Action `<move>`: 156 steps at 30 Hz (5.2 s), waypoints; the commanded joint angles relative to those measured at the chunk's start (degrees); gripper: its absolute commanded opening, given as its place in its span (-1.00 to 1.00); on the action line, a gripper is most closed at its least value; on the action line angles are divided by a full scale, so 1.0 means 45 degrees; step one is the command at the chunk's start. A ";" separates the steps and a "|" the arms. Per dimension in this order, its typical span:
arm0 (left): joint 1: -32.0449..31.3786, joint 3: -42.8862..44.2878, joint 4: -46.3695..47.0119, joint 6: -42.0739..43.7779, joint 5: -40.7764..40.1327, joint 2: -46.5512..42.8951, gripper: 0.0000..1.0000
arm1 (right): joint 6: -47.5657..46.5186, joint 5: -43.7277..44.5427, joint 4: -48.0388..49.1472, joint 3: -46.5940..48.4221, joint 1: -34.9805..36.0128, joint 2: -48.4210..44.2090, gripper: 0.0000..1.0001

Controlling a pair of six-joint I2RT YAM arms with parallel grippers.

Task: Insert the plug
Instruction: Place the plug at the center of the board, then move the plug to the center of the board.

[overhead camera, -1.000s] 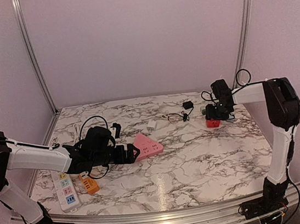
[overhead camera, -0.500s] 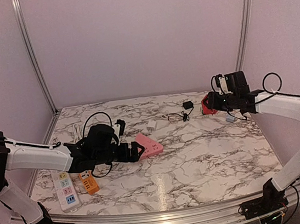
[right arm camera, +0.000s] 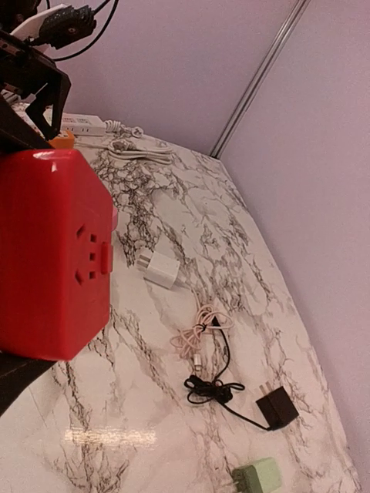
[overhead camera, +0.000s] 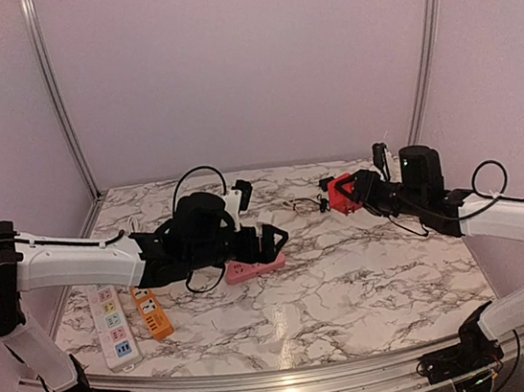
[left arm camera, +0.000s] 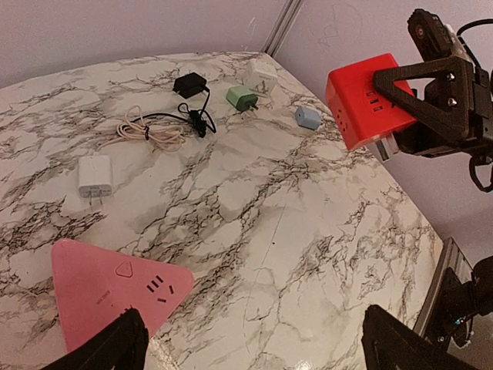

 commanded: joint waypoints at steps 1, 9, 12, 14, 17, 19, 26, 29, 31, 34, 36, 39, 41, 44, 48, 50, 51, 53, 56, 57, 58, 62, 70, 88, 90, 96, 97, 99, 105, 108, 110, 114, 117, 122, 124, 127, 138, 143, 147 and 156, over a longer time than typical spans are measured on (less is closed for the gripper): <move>-0.0230 0.0603 -0.0028 0.0243 -0.0286 0.0638 0.98 | 0.0342 0.0877 0.0014 0.0465 0.0678 -0.0080 -0.47; -0.0230 -0.0466 -0.0048 0.0108 -0.0903 -0.0095 0.98 | -0.1522 0.4790 -0.4161 0.0689 0.1035 0.0870 -0.42; -0.0230 -0.0761 -0.0082 0.0007 -0.0912 -0.0263 0.98 | -0.1652 0.5099 -0.4286 0.0296 0.1039 0.1293 -0.42; -0.0231 -0.0884 -0.0115 -0.0052 -0.0919 -0.0307 0.98 | -0.1734 0.5128 -0.4581 0.0315 0.1037 0.1690 -0.42; -0.0230 -0.1063 -0.0126 -0.0126 -0.0924 -0.0386 0.98 | -0.1652 0.5151 -0.4931 0.0235 0.1064 0.2113 -0.40; -0.0230 -0.1167 -0.0126 -0.0163 -0.0962 -0.0448 0.98 | -0.1521 0.5203 -0.4968 0.0050 0.1061 0.2197 -0.38; -0.0230 -0.1362 -0.0126 -0.0252 -0.0949 -0.0305 0.98 | -0.1065 0.5218 -0.5087 -0.0434 0.1119 0.2441 -0.26; -0.0233 -0.1438 -0.0117 -0.0224 -0.0955 -0.0329 0.98 | -0.0941 0.5326 -0.5188 -0.0485 0.1320 0.2620 -0.20; -0.0230 -0.1488 -0.0109 -0.0200 -0.1033 -0.0341 0.98 | -0.0845 0.5449 -0.5234 -0.0451 0.1456 0.2733 -0.16; -0.0235 -0.1557 -0.0107 -0.0183 -0.1049 -0.0369 0.98 | -0.0720 0.5430 -0.5216 -0.0412 0.1646 0.2893 -0.08; -0.0230 -0.1606 -0.0107 -0.0174 -0.1076 -0.0421 0.98 | -0.0677 0.5407 -0.5233 -0.0345 0.1752 0.3008 0.02; -0.0230 -0.1686 -0.0107 -0.0152 -0.1166 -0.0471 0.98 | -0.0655 0.5206 -0.5274 -0.0224 0.1793 0.3120 0.26; -0.0230 -0.1752 -0.0108 -0.0123 -0.1197 -0.0513 0.98 | -0.0682 0.5050 -0.5289 -0.0193 0.1795 0.3114 0.43; -0.0230 -0.1797 -0.0117 -0.0087 -0.1237 -0.0550 0.98 | -0.0727 0.4858 -0.5296 -0.0187 0.1828 0.2874 0.61; -0.0211 -0.1780 -0.0126 -0.0046 -0.1238 -0.0556 0.98 | -0.1093 0.4803 -0.5520 0.0112 0.1821 0.2394 0.76; -0.0211 -0.1747 -0.0123 -0.0033 -0.1239 -0.0544 0.98 | -0.1676 0.4976 -0.5595 0.0410 0.1816 0.2208 0.82; -0.0211 -0.1708 -0.0121 -0.0027 -0.1230 -0.0508 0.98 | -0.2049 0.5077 -0.5583 0.0555 0.1802 0.2172 0.84; -0.0211 -0.1643 -0.0126 -0.0033 -0.1185 -0.0479 0.98 | -0.2738 0.5072 -0.5624 0.0897 0.1615 0.2301 0.86; -0.0211 -0.1636 -0.0126 -0.0030 -0.1136 -0.0487 0.98 | -0.3814 0.4261 -0.5630 0.1266 0.1037 0.2653 0.87; -0.0215 -0.1645 -0.0126 -0.0034 -0.1137 -0.0510 0.98 | -0.4070 0.3874 -0.5553 0.1316 0.0811 0.2747 0.86; -0.0221 -0.1678 -0.0126 -0.0037 -0.1147 -0.0516 0.98 | -0.4294 0.3499 -0.5514 0.1369 0.0564 0.2837 0.86; -0.0211 -0.1828 -0.0126 -0.0087 -0.1175 -0.0584 0.98 | -0.5188 0.2953 -0.5528 0.1505 0.0025 0.2975 0.86; -0.0212 -0.1825 -0.0107 -0.0248 -0.1021 -0.0328 0.98 | -0.6608 0.1394 -0.4976 0.1908 -0.0027 0.3294 0.86; -0.0232 -0.1859 -0.0049 -0.0369 -0.0856 -0.0026 0.98 | -0.6035 0.0139 -0.5860 0.1377 -0.0030 0.2877 0.79; -0.0219 -0.1822 -0.0030 -0.0369 -0.0798 0.0019 0.98 | -0.5880 0.0121 -0.5976 0.1220 -0.0037 0.2536 0.79; -0.0222 -0.1737 0.0025 -0.0369 -0.0716 0.0143 0.98 | -0.5779 -0.0050 -0.6780 0.1113 -0.0042 0.1832 0.78; -0.0212 -0.1736 0.0029 -0.0374 -0.0696 0.0142 0.98 | -0.5739 -0.0187 -0.6837 0.1072 -0.0029 0.1715 0.78; -0.0211 -0.1746 0.0045 -0.0374 -0.0685 0.0148 0.98 | -0.5695 -0.0297 -0.6846 0.0965 -0.0042 0.1511 0.79; -0.0222 -0.1744 0.0107 -0.0422 -0.0580 0.0255 0.98 | -0.5863 0.0565 -0.6800 0.1234 -0.0270 0.1673 0.80; -0.0228 -0.1773 0.0128 -0.0447 -0.0536 0.0239 0.98 | -0.5849 0.0773 -0.6780 0.1730 -0.0412 0.2271 0.81; -0.0214 -0.1825 0.0128 -0.0447 -0.0544 0.0197 0.98 | -0.5883 0.0765 -0.6781 0.2010 -0.0427 0.2770 0.81; -0.0217 -0.1974 0.0128 -0.0449 -0.0646 0.0020 0.98 | -0.5788 0.0678 -0.6554 0.2130 -0.0484 0.3540 0.81; -0.0221 -0.2089 0.0128 -0.0448 -0.0710 -0.0014 0.98 | -0.5779 0.0422 -0.6521 0.2065 -0.0496 0.3738 0.79; -0.0214 -0.2050 0.0128 -0.0468 -0.0710 0.0110 0.98 | -0.5890 0.0239 -0.6820 0.1838 -0.0496 0.3097 0.78; -0.0222 -0.1948 0.0128 -0.0467 -0.0639 0.0250 0.98 | -0.5866 -0.0144 -0.6921 0.1675 -0.0496 0.2836 0.77; -0.0222 -0.1773 0.0157 -0.0485 -0.0522 0.0441 0.98 | -0.5732 -0.0825 -0.6818 0.1211 -0.0502 0.2530 0.75; -0.0230 -0.1469 0.0195 -0.0226 -0.0049 0.0585 0.98 | -0.4991 -0.1852 -0.6372 -0.0244 -0.0428 0.1446 0.72; -0.0406 -0.0788 0.0448 0.1005 0.0798 0.1017 0.98 | -0.4285 -0.2601 -0.5872 -0.0660 -0.0050 0.0899 0.72; -0.0641 0.0187 0.0460 0.2600 0.2100 0.1672 0.98 | -0.3992 -0.2360 -0.6021 -0.0645 0.0092 0.0408 0.73; -0.1303 0.2677 0.0020 0.4468 0.3080 0.3456 0.98 | -0.2635 0.0049 -0.7270 -0.0122 -0.0642 -0.2023 0.82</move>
